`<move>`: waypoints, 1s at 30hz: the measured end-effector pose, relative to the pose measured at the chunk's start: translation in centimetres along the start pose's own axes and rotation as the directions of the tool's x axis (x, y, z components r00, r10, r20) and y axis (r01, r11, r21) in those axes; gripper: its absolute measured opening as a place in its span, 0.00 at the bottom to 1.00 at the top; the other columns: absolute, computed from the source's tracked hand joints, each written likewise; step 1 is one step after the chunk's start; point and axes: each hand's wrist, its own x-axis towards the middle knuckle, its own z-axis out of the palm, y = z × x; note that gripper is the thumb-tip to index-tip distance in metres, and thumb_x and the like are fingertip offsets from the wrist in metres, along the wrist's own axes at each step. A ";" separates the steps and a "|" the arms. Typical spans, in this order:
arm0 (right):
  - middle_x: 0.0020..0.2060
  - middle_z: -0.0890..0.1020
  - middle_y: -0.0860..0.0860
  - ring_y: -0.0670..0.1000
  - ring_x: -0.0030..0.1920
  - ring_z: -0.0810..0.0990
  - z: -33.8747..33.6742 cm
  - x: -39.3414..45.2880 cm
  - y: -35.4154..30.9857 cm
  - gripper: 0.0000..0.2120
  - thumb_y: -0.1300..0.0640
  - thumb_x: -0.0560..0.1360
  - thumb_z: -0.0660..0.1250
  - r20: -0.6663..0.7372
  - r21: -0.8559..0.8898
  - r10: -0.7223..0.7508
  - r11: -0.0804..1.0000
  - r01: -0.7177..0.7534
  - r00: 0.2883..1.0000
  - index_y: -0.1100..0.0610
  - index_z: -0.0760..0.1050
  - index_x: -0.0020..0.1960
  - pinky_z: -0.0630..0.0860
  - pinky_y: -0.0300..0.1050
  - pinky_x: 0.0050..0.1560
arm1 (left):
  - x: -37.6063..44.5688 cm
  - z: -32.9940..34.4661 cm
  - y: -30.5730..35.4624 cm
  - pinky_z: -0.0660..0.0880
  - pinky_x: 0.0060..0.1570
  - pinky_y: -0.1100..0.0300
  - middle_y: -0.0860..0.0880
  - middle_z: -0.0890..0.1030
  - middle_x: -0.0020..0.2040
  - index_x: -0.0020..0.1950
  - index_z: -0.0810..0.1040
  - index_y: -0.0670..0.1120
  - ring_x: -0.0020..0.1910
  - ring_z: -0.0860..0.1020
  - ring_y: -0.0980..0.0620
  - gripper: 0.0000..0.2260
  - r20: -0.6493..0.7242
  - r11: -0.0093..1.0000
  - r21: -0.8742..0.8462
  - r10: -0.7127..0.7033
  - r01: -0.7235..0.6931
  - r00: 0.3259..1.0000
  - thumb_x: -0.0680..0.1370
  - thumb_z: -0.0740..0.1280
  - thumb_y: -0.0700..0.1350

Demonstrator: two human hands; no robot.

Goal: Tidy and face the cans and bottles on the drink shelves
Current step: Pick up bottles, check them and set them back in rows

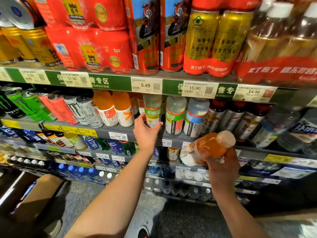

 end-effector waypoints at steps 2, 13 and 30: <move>0.53 0.82 0.43 0.48 0.56 0.81 -0.1 0.1 -0.1 0.35 0.39 0.57 0.77 0.026 0.000 0.002 1.000 -0.002 1.000 0.46 0.75 0.63 0.79 0.65 0.57 | -0.5 0.1 0.3 0.72 0.66 0.50 0.48 0.78 0.63 0.69 0.74 0.46 0.63 0.76 0.47 0.33 0.058 1.000 -0.001 0.023 -0.023 0.998 0.67 0.81 0.50; 0.47 0.85 0.46 0.44 0.47 0.84 4.4 -0.5 -0.7 0.25 0.47 0.62 0.81 0.167 0.018 -0.155 0.988 0.154 0.974 0.46 0.77 0.56 0.79 0.46 0.47 | -0.2 -2.7 -0.7 0.72 0.67 0.56 0.54 0.76 0.64 0.72 0.71 0.47 0.63 0.75 0.56 0.31 0.226 0.995 -0.068 0.087 -0.074 0.970 0.71 0.77 0.48; 0.53 0.83 0.50 0.49 0.54 0.82 23.9 -1.8 -0.1 0.27 0.42 0.65 0.78 0.054 -0.266 -0.246 0.930 0.252 0.968 0.52 0.77 0.59 0.79 0.52 0.55 | 9.8 -14.1 -7.2 0.66 0.52 0.70 0.51 0.77 0.55 0.64 0.77 0.43 0.54 0.77 0.52 0.15 -0.031 0.992 -0.063 0.103 -0.105 0.994 0.78 0.71 0.43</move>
